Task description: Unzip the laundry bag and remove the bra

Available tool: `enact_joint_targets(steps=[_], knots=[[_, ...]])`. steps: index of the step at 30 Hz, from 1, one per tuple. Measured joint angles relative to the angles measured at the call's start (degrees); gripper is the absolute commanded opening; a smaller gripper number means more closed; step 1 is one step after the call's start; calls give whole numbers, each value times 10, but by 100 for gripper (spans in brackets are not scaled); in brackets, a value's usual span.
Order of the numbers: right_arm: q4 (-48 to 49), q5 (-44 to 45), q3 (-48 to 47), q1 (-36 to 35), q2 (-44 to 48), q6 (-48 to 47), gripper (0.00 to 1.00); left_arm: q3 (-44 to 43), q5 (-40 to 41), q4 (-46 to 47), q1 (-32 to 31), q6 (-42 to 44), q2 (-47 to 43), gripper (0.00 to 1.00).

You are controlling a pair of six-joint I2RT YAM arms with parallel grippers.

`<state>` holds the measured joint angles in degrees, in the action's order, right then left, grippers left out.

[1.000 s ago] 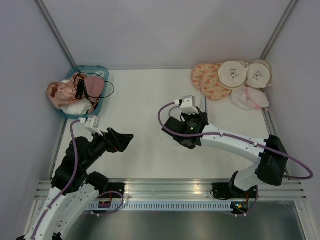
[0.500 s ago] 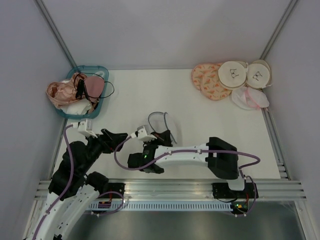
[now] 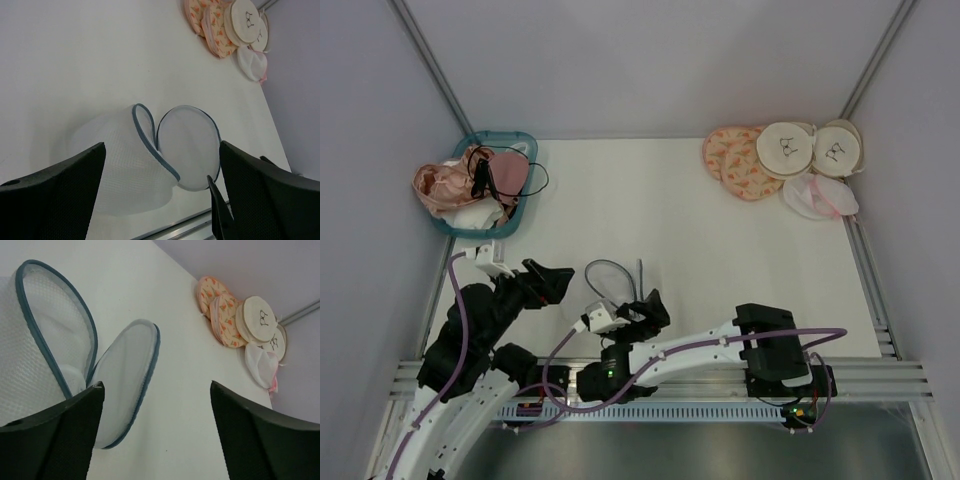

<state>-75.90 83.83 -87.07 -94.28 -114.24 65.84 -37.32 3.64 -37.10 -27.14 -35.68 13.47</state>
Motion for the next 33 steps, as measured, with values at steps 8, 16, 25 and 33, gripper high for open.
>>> enact_joint_targets(steps=[8,16,25,33], knots=[[-9,1,37,-73,145,46,98,0,-13,7,0,-2,24,100],[-11,2,97,-71,329,105,98,-2,-105,30,0,21,200,100],[73,-51,296,-2,527,137,98,-2,-105,30,-25,39,260,100],[294,-191,541,88,754,90,97,-1,-86,40,-42,39,243,100]])
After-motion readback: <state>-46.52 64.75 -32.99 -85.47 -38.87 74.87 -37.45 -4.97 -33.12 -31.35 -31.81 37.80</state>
